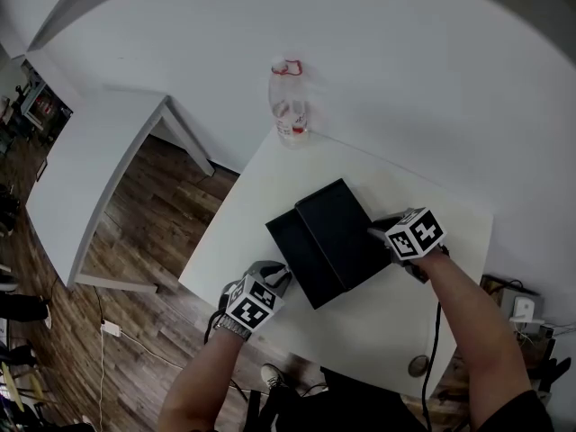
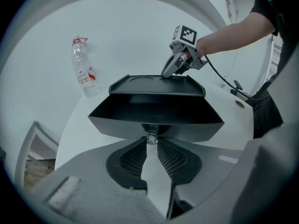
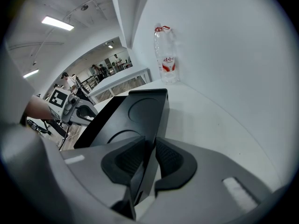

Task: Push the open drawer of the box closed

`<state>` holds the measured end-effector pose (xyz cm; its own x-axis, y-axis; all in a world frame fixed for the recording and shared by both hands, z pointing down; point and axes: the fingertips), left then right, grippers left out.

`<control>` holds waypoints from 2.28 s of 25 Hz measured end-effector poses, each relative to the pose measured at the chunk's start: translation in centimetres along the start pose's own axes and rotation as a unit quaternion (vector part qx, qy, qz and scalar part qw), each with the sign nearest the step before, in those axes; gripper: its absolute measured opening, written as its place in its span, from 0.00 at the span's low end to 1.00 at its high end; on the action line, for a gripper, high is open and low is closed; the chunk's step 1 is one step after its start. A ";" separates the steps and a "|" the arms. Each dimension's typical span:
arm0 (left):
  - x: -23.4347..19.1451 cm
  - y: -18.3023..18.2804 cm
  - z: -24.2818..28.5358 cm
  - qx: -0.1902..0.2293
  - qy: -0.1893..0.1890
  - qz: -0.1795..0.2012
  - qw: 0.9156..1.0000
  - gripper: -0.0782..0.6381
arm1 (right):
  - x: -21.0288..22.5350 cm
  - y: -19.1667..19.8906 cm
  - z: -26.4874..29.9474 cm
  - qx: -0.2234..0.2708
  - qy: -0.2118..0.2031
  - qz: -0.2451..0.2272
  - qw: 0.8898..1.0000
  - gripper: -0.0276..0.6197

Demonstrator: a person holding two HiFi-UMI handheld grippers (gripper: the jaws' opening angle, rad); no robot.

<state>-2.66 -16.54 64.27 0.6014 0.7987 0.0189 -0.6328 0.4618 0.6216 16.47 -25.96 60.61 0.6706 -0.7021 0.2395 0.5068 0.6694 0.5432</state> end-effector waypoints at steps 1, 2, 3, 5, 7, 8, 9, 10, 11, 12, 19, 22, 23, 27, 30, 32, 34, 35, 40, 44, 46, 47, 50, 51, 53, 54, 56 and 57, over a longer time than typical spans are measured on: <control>0.0 -0.2 0.2 0.000 0.001 0.001 1.000 0.21 | 0.0 0.0 0.0 0.000 -0.001 0.000 1.000 0.16; 0.0 -0.4 0.4 0.000 0.002 0.002 1.000 0.21 | 0.0 0.0 0.1 0.001 -0.001 0.000 1.000 0.16; 0.1 -0.5 0.5 0.000 0.003 0.003 1.000 0.21 | 0.0 0.0 0.1 0.002 -0.002 0.000 1.000 0.16; 0.1 -0.9 0.9 0.001 0.006 0.002 1.000 0.21 | 0.1 0.0 0.0 0.003 -0.003 0.002 1.000 0.16; 0.1 -1.1 1.2 0.002 0.009 0.000 1.000 0.21 | 0.0 0.0 0.0 0.005 -0.005 0.005 1.000 0.16; 0.1 -1.2 1.3 0.002 0.010 -0.001 1.000 0.21 | 0.0 0.0 0.1 0.005 -0.005 0.006 1.000 0.16; 0.1 -1.3 1.4 0.003 0.011 -0.002 1.000 0.21 | 0.0 0.0 0.1 0.005 -0.005 0.006 1.000 0.16; 0.1 -1.4 1.5 0.003 0.012 -0.002 1.000 0.21 | 0.0 0.0 0.1 0.005 -0.006 0.007 1.000 0.16; 0.1 -1.6 1.7 0.003 0.013 -0.002 1.000 0.21 | 0.0 0.0 0.1 0.006 -0.006 0.007 1.000 0.16; 0.1 -1.8 1.8 0.004 0.013 -0.002 1.000 0.21 | 0.0 -0.1 0.1 0.007 -0.006 0.008 1.000 0.16; 0.2 -2.7 2.7 0.006 0.019 -0.007 1.000 0.21 | -0.1 -0.1 0.2 0.012 -0.009 0.011 1.000 0.16; 0.3 -3.1 3.1 0.005 0.020 -0.009 1.000 0.21 | -0.1 -0.2 0.2 0.013 -0.012 0.011 1.000 0.16; 0.3 -3.2 3.2 0.006 0.020 -0.009 1.000 0.21 | -0.1 -0.1 0.2 0.012 -0.012 0.011 1.000 0.16; 0.3 -3.9 3.8 0.007 0.023 -0.008 1.000 0.21 | -0.1 -0.1 0.2 0.012 -0.013 0.010 1.000 0.16; 0.4 -4.3 4.1 0.005 0.025 -0.008 1.000 0.21 | -0.2 -0.1 0.2 0.013 -0.014 0.009 1.000 0.16; 0.4 -4.5 4.4 0.002 0.025 -0.009 1.000 0.21 | -0.2 -0.1 0.2 0.013 -0.013 0.008 1.000 0.16; 0.4 -4.9 4.5 0.004 0.027 -0.006 1.000 0.21 | -0.2 -0.2 0.2 0.012 -0.013 0.007 1.000 0.16; 0.4 -5.2 4.6 0.007 0.027 -0.004 1.000 0.21 | -0.2 -0.2 0.3 0.012 -0.014 0.007 1.000 0.16; 0.6 -5.6 5.3 0.003 0.033 0.001 0.999 0.21 | -0.3 -0.1 0.3 0.011 -0.014 0.004 1.000 0.16; 0.5 -5.7 5.5 -0.002 0.036 0.007 0.999 0.21 | -0.2 -0.2 0.4 0.011 -0.013 0.002 1.000 0.16; 0.5 -5.7 5.6 -0.003 0.038 0.007 0.999 0.21 | -0.2 -0.2 0.4 0.011 -0.012 0.002 1.000 0.16; 0.5 -5.7 5.6 -0.003 0.038 0.007 0.999 0.22 | -0.2 -0.2 0.4 0.011 -0.012 0.002 1.000 0.16; 0.5 -6.1 5.4 0.004 0.042 -0.006 0.999 0.22 | -0.2 -0.1 0.4 0.012 -0.011 0.004 1.000 0.16; 0.4 -6.3 5.2 0.010 0.042 -0.017 0.999 0.22 | -0.2 -0.1 0.3 0.013 -0.010 0.006 1.000 0.16; 0.0 -6.2 4.9 0.025 0.035 -0.039 0.998 0.25 | -0.2 -0.1 0.4 0.015 -0.007 0.008 1.000 0.16; -0.2 -6.2 4.6 0.034 0.029 -0.049 0.998 0.28 | -0.1 -0.1 0.4 0.016 -0.007 0.008 1.000 0.16; -0.6 -5.9 3.6 0.050 0.019 -0.066 0.996 0.29 | -0.1 0.0 0.4 0.016 -0.004 0.008 1.000 0.16; -0.7 -5.7 2.9 0.058 0.015 -0.073 0.996 0.29 | 0.0 0.0 0.3 0.017 -0.001 0.006 1.000 0.16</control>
<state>1.87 -20.86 62.97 0.6670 0.7383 -0.1001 -0.4779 0.5270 0.7028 16.30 -26.01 60.89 0.6752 -0.6944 0.2486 0.4795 0.6694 0.5675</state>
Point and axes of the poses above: the fingertips, and each gripper's own axes: z forward along the fingers, x to its right, y out of its underside
